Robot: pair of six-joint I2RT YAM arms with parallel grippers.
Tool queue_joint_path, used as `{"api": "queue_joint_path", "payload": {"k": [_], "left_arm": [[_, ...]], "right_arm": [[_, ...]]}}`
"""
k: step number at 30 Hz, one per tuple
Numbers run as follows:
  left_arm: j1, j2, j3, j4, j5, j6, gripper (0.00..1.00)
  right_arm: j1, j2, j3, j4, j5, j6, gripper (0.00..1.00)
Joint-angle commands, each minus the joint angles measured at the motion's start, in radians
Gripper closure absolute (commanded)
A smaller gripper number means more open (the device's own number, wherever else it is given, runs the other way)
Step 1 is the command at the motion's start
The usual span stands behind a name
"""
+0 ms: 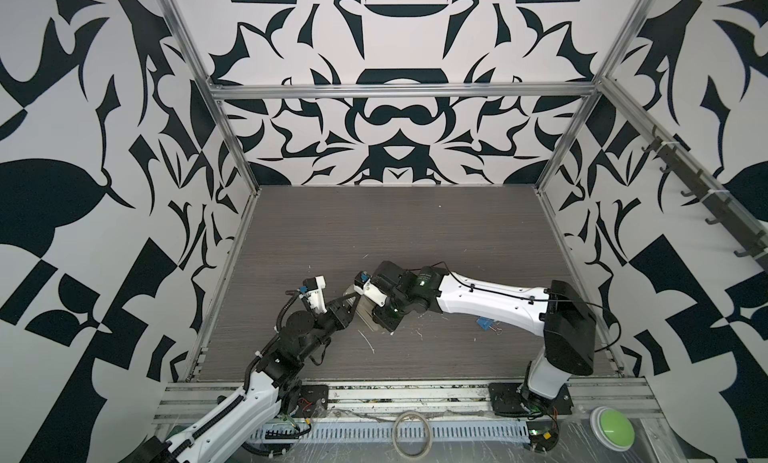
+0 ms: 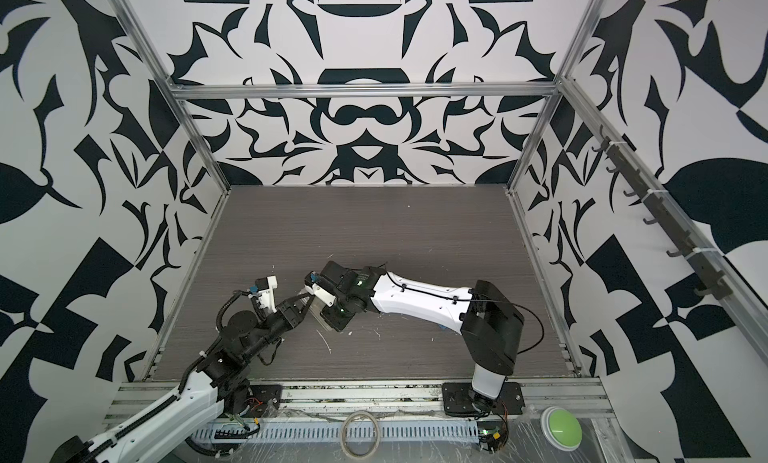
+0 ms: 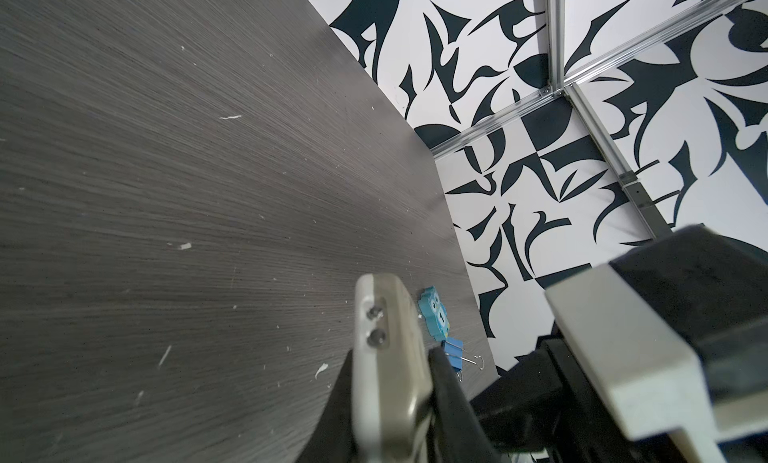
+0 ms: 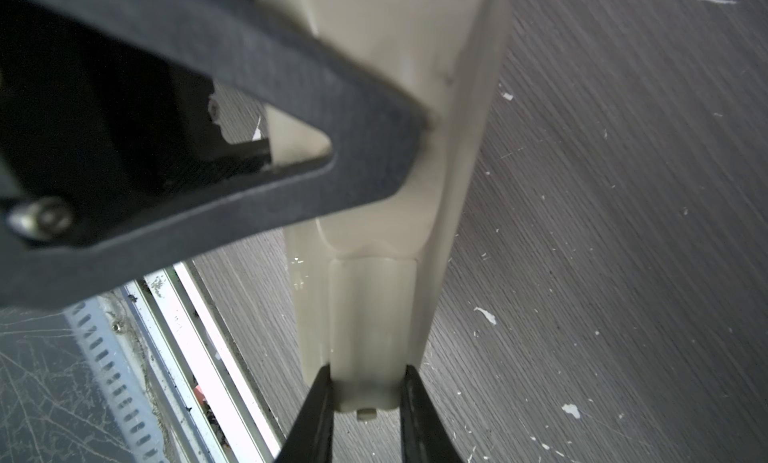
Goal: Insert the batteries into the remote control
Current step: 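Slide the beige cover over the battery compartment with the right gripper, then open the right gripper and release the cover on the remote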
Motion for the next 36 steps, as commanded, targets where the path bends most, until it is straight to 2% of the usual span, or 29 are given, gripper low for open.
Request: {"api": "queue_joint_path", "payload": {"k": [1, 9, 14, 17, 22, 31, 36], "left_arm": [[-0.005, -0.007, -0.014, 0.095, 0.069, -0.005, 1.00], [-0.005, -0.004, -0.017, 0.094, 0.061, -0.008, 1.00], [-0.005, -0.008, -0.020, 0.090, 0.057, -0.010, 1.00], [-0.005, -0.006, -0.020, 0.091, 0.058, -0.010, 1.00], [-0.005, -0.005, -0.020, 0.092, 0.057, -0.011, 1.00], [-0.005, -0.005, -0.021, 0.091, 0.058, -0.011, 1.00], [-0.005, -0.006, -0.021, 0.088, 0.060, -0.011, 1.00]], "right_arm": [[0.006, -0.007, 0.040, 0.036, 0.004, 0.008, 0.84], [0.008, -0.015, 0.034, 0.042, 0.009, 0.015, 0.73], [0.008, -0.020, 0.029, 0.048, 0.015, 0.018, 0.59], [0.008, -0.023, 0.025, 0.052, 0.016, 0.020, 0.55], [0.008, -0.035, 0.016, 0.055, 0.021, 0.023, 0.53], [0.011, -0.068, 0.015, 0.055, 0.030, 0.028, 0.42], [0.011, -0.080, 0.015, 0.053, 0.032, 0.032, 0.40]]}}
